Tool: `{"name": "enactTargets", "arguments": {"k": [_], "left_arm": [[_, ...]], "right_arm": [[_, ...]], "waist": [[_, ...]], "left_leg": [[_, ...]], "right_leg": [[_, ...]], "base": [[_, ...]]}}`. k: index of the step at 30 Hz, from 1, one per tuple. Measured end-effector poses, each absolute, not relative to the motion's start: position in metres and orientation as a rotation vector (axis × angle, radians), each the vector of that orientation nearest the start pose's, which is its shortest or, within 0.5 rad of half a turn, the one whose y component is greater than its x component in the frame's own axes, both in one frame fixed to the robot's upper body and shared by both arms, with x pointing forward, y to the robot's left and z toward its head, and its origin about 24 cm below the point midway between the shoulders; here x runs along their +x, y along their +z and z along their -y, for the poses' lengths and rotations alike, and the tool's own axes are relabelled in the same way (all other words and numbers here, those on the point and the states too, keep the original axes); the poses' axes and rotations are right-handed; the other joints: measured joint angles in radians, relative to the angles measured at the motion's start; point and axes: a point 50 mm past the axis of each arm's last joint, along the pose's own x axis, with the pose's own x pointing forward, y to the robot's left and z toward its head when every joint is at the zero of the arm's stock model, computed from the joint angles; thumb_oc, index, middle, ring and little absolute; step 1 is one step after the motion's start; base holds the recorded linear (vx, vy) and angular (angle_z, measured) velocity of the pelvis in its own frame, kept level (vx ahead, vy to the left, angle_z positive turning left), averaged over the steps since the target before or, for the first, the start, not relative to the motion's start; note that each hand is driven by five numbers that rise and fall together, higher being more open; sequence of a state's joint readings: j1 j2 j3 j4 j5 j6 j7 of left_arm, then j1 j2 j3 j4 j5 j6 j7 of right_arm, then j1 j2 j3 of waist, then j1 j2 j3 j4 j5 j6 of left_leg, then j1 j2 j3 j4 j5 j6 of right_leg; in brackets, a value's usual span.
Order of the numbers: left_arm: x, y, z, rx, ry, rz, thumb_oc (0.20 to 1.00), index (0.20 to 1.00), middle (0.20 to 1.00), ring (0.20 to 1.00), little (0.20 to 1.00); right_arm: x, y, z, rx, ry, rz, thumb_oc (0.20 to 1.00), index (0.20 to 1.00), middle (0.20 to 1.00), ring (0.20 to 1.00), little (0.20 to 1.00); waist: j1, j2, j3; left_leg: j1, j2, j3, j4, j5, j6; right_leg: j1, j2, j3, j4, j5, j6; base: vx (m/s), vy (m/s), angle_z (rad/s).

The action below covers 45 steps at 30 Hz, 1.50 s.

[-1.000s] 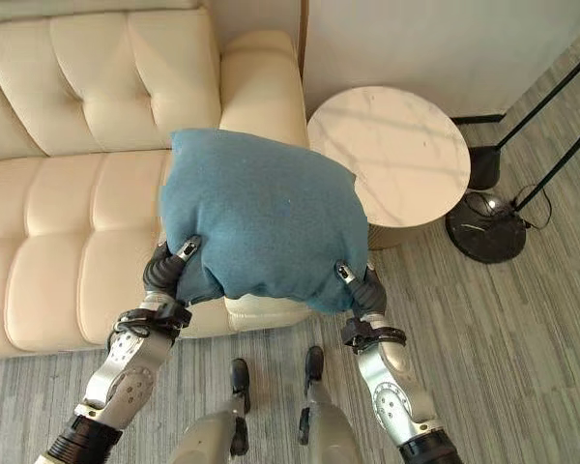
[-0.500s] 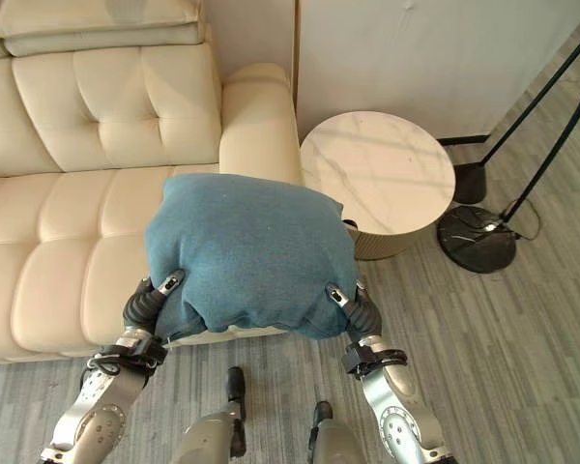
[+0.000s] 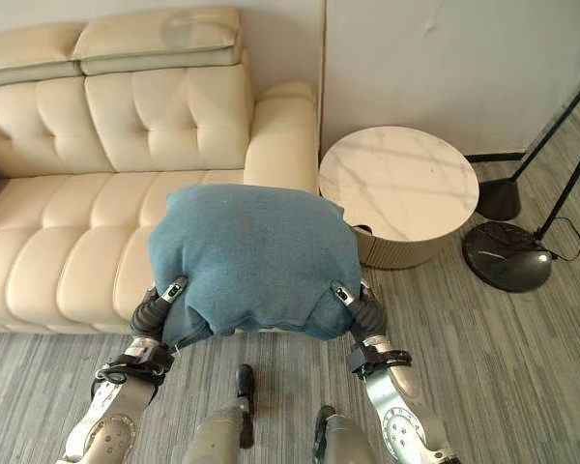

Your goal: Pick up all the scattered cushions and arrange them neatly on the sofa.

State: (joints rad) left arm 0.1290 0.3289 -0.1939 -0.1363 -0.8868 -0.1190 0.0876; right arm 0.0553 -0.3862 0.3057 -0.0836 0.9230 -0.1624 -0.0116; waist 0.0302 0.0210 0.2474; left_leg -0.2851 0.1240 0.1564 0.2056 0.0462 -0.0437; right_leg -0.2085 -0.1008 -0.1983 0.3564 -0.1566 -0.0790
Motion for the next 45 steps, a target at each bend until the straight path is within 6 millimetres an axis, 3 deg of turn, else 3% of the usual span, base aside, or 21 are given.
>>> {"name": "enactTargets", "arguments": {"k": [3, 5, 7, 8, 9, 14, 16, 19, 22, 24, 25, 26, 27, 29, 31, 33, 34, 36, 38, 42, 45], "left_arm": [[0.231, 0.051, -0.169, -0.601, -0.066, -0.001, 0.200, 0.200, 0.200, 0.200, 0.200], [0.233, 0.054, -0.168, -0.602, -0.079, 0.013, 0.200, 0.200, 0.200, 0.200, 0.200], [0.235, 0.056, -0.161, -0.617, -0.100, 0.017, 0.200, 0.200, 0.200, 0.200, 0.200], [0.235, 0.056, -0.156, -0.629, -0.117, 0.014, 0.200, 0.200, 0.200, 0.200, 0.200], [0.235, 0.056, -0.154, -0.634, -0.122, 0.014, 0.200, 0.200, 0.200, 0.200, 0.200], [0.224, 0.048, -0.185, -0.553, -0.043, -0.010, 0.200, 0.200, 0.200, 0.200, 0.200], [0.220, 0.045, -0.191, -0.540, -0.019, -0.018, 0.200, 0.200, 0.200, 0.200, 0.200], [0.214, 0.040, -0.191, -0.545, -0.007, -0.041, 0.200, 0.200, 0.200, 0.200, 0.200], [0.217, 0.040, -0.188, -0.540, -0.018, -0.042, 0.200, 0.200, 0.200, 0.200, 0.200], [0.223, 0.038, -0.182, -0.537, -0.029, -0.046, 0.200, 0.200, 0.200, 0.200, 0.200], [0.223, 0.038, -0.182, -0.542, -0.026, -0.042, 0.200, 0.200, 0.200, 0.200, 0.200], [0.224, 0.040, -0.184, -0.533, -0.027, -0.029, 0.200, 0.200, 0.200, 0.200, 0.200], [0.225, 0.043, -0.187, -0.519, -0.028, -0.018, 0.200, 0.200, 0.200, 0.200, 0.200], [0.227, 0.046, -0.192, -0.489, -0.033, -0.008, 0.200, 0.200, 0.200, 0.200, 0.200], [0.227, 0.045, -0.187, -0.509, -0.037, -0.012, 0.200, 0.200, 0.200, 0.200, 0.200], [0.227, 0.044, -0.184, -0.533, -0.034, -0.009, 0.200, 0.200, 0.200, 0.200, 0.200], [0.227, 0.044, -0.185, -0.532, -0.030, -0.006, 0.200, 0.200, 0.200, 0.200, 0.200], [0.226, 0.043, -0.184, -0.533, -0.031, -0.014, 0.200, 0.200, 0.200, 0.200, 0.200], [0.224, 0.041, -0.183, -0.540, -0.029, -0.020, 0.200, 0.200, 0.200, 0.200, 0.200], [0.223, 0.043, -0.181, -0.544, -0.043, -0.012, 0.200, 0.200, 0.200, 0.200, 0.200], [0.223, 0.043, -0.181, -0.548, -0.041, -0.014, 0.200, 0.200, 0.200, 0.200, 0.200]], "right_arm": [[0.235, 0.051, 0.158, 0.573, 0.202, 0.001, 0.200, 0.200, 0.200, 0.200, 0.200], [0.236, 0.055, 0.161, 0.573, 0.195, 0.020, 0.200, 0.200, 0.200, 0.200, 0.200], [0.236, 0.062, 0.167, 0.565, 0.184, 0.058, 0.200, 0.200, 0.200, 0.200, 0.200], [0.233, 0.065, 0.174, 0.554, 0.167, 0.078, 0.200, 0.200, 0.200, 0.200, 0.200], [0.232, 0.064, 0.172, 0.560, 0.164, 0.075, 0.200, 0.200, 0.200, 0.200, 0.200], [0.228, 0.055, 0.150, 0.591, 0.226, 0.022, 0.200, 0.200, 0.200, 0.200, 0.200], [0.227, 0.053, 0.145, 0.600, 0.243, 0.008, 0.200, 0.200, 0.200, 0.200, 0.200], [0.227, 0.053, 0.144, 0.601, 0.247, 0.010, 0.200, 0.200, 0.200, 0.200, 0.200], [0.229, 0.054, 0.148, 0.594, 0.226, 0.030, 0.200, 0.200, 0.200, 0.200, 0.200], [0.229, 0.055, 0.154, 0.584, 0.211, 0.038, 0.200, 0.200, 0.200, 0.200, 0.200], [0.229, 0.055, 0.154, 0.586, 0.211, 0.040, 0.200, 0.200, 0.200, 0.200, 0.200], [0.228, 0.055, 0.150, 0.599, 0.217, 0.038, 0.200, 0.200, 0.200, 0.200, 0.200], [0.228, 0.055, 0.148, 0.608, 0.223, 0.041, 0.200, 0.200, 0.200, 0.200, 0.200], [0.232, 0.059, 0.145, 0.611, 0.237, 0.058, 0.200, 0.200, 0.200, 0.200, 0.200], [0.234, 0.061, 0.147, 0.608, 0.235, 0.071, 0.200, 0.200, 0.200, 0.200, 0.200], [0.235, 0.063, 0.150, 0.603, 0.232, 0.080, 0.200, 0.200, 0.200, 0.200, 0.200], [0.235, 0.063, 0.149, 0.602, 0.235, 0.080, 0.200, 0.200, 0.200, 0.200, 0.200], [0.233, 0.061, 0.151, 0.597, 0.230, 0.068, 0.200, 0.200, 0.200, 0.200, 0.200], [0.232, 0.060, 0.154, 0.582, 0.230, 0.066, 0.200, 0.200, 0.200, 0.200, 0.200], [0.232, 0.063, 0.158, 0.560, 0.237, 0.082, 0.200, 0.200, 0.200, 0.200, 0.200], [0.233, 0.063, 0.159, 0.548, 0.242, 0.079, 0.200, 0.200, 0.200, 0.200, 0.200]], "waist": [[-0.038, -0.021, -0.004], [-0.066, -0.023, -0.006], [-0.087, 0.005, -0.023], [-0.111, 0.046, -0.039], [-0.110, 0.031, -0.040], [-0.067, -0.018, -0.068], [-0.047, -0.025, -0.072], [-0.015, -0.039, -0.072], [-0.027, -0.052, -0.073], [-0.048, -0.033, -0.070], [-0.052, -0.032, -0.068], [-0.072, -0.022, -0.064], [-0.076, -0.029, -0.065], [-0.065, -0.049, -0.055], [-0.073, -0.044, -0.040], [-0.071, -0.030, -0.032], [-0.069, -0.023, -0.027], [-0.071, -0.019, -0.019], [-0.081, -0.018, -0.019], [-0.103, -0.018, -0.022], [-0.100, -0.021, -0.020]], "left_leg": [[0.106, 0.032, 0.046, 0.047, -0.070, -0.013], [0.159, 0.092, 0.139, 0.028, -0.077, -0.029], [0.245, 0.156, 0.249, -0.087, -0.048, -0.023], [0.258, 0.168, 0.302, -0.153, 0.004, -0.042], [0.270, 0.128, 0.286, -0.185, 0.037, -0.073], [0.269, 0.017, 0.242, -0.216, 0.026, -0.032], [0.270, 0.009, 0.237, -0.221, 0.026, -0.026], [0.254, -0.006, 0.226, -0.220, 0.029, -0.015], [0.205, -0.028, 0.181, -0.194, 0.013, 0.007], [0.159, -0.043, 0.133, -0.128, -0.017, 0.041], [0.167, -0.054, 0.125, -0.141, -0.011, 0.054], [0.157, -0.054, 0.091, -0.174, -0.007, 0.068], [0.151, -0.051, 0.078, -0.198, 0.001, 0.070], [0.151, -0.068, 0.079, -0.247, 0.033, 0.079], [0.149, -0.077, 0.072, -0.249, 0.033, 0.078], [0.154, -0.078, 0.063, -0.270, 0.026, 0.063], [0.157, -0.073, 0.052, -0.275, 0.038, 0.046], [0.188, -0.067, 0.038, -0.275, 0.052, 0.032], [0.221, -0.050, 0.040, -0.264, 0.043, 0.019], [0.199, -0.042, 0.044, -0.150, 0.013, -0.003], [0.181, -0.040, 0.042, -0.058, 0.010, -0.006]], "right_leg": [[0.075, -0.046, -0.098, -0.094, 0.067, 0.035], [0.112, -0.056, -0.157, -0.142, 0.088, 0.052], [0.128, -0.077, -0.227, -0.153, 0.114, 0.090], [0.137, -0.085, -0.271, -0.158, 0.125, 0.111], [0.135, -0.112, -0.261, -0.158, 0.131, 0.130], [0.202, -0.162, -0.209, -0.302, 0.200, 0.193], [0.211, -0.164, -0.207, -0.318, 0.224, 0.223], [0.213, -0.170, -0.211, -0.314, 0.232, 0.225], [0.187, -0.198, -0.213, -0.259, 0.231, 0.225], [0.138, -0.234, -0.192, -0.135, 0.228, 0.222], [0.101, -0.252, -0.165, -0.060, 0.225, 0.217], [0.027, -0.186, -0.011, -0.008, 0.109, 0.244], [0.007, -0.139, 0.045, -0.023, 0.082, 0.254], [-0.066, -0.043, 0.025, -0.066, 0.063, 0.216], [-0.084, 0.006, 0.004, -0.095, 0.112, 0.159], [-0.075, 0.004, -0.028, -0.118, 0.115, 0.155], [-0.044, 0.007, -0.065, -0.157, 0.146, 0.144], [-0.014, 0.014, -0.075, -0.150, 0.146, 0.131], [0.018, 0.024, -0.073, -0.131, 0.113, 0.102], [0.034, 0.023, -0.072, -0.097, 0.083, 0.068], [0.064, 0.019, -0.060, -0.108, 0.074, 0.064]], "base": [[-0.03, 0.103, 0.87], [0.01, 0.149, 0.99], [-0.02, 0.291, 1.31], [0.03, 0.239, 1.09], [0.02, 0.178, 0.97], [0.03, 0.187, 0.41], [-0.03, 0.277, 0.13], [0.00, 0.285, 0.17], [0.03, 0.220, 0.35], [0.01, 0.139, 0.50], [0.18, 0.145, 0.52], [0.14, 0.080, 0.55], [0.18, 0.046, 0.55], [0.14, 0.015, 0.31], [0.29, -0.032, 0.62], [0.26, -0.072, 0.38], [0.39, -0.120, 0.12], [0.26, -0.083, 0.09], [0.31, -0.112, -0.05], [0.21, -0.094, -0.03], [0.20, -0.031, -0.12]]}}
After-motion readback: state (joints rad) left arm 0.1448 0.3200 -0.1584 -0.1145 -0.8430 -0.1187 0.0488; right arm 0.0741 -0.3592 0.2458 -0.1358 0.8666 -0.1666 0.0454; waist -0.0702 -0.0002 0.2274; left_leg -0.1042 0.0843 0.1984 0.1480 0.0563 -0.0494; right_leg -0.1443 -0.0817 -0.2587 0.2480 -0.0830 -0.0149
